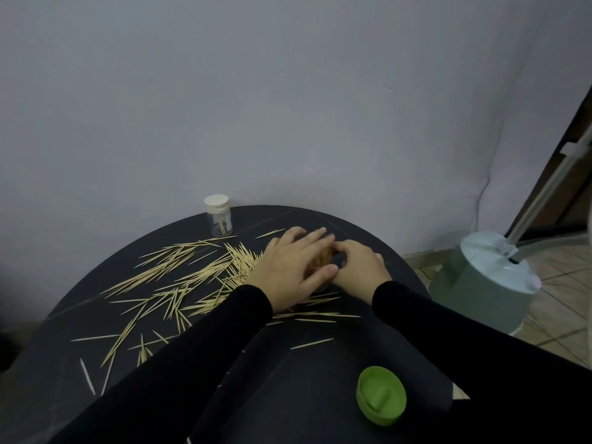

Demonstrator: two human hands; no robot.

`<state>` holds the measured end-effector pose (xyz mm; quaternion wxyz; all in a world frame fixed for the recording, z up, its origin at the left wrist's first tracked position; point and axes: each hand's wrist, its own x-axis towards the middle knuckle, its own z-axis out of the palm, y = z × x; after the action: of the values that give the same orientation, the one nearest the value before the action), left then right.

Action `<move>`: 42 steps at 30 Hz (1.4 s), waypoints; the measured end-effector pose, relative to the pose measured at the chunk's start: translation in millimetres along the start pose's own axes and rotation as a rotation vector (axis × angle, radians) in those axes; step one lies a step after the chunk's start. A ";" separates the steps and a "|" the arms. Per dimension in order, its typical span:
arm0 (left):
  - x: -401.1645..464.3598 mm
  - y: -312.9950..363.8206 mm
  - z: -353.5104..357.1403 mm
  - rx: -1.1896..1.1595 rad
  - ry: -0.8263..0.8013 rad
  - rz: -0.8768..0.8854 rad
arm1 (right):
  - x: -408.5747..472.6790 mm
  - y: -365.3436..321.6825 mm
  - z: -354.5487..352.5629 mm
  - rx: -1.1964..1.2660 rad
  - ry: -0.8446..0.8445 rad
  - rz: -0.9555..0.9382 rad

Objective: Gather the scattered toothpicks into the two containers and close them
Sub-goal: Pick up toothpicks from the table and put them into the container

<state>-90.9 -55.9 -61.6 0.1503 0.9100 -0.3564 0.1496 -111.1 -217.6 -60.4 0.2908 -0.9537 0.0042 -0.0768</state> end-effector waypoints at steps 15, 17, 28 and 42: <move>-26.7 -11.9 -27.2 0.049 -0.031 -0.115 | -22.9 -39.0 -28.8 -0.268 -0.159 -0.250; -43.8 -6.7 -26.9 0.050 -0.168 -0.087 | -24.4 -38.8 -25.1 -0.387 -0.358 -0.220; -71.8 10.8 -6.3 -0.083 -0.285 -0.056 | -16.1 -26.3 -12.3 -0.393 -0.561 -0.081; -65.7 -16.1 -10.1 0.190 -0.246 -0.122 | -15.5 -28.1 -12.1 -0.598 -0.507 -0.130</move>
<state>-127.5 -1.1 -80.0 0.0279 0.9514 -0.3006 0.0609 -129.2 -200.1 -37.0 -0.0133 -0.9833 -0.1061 0.1475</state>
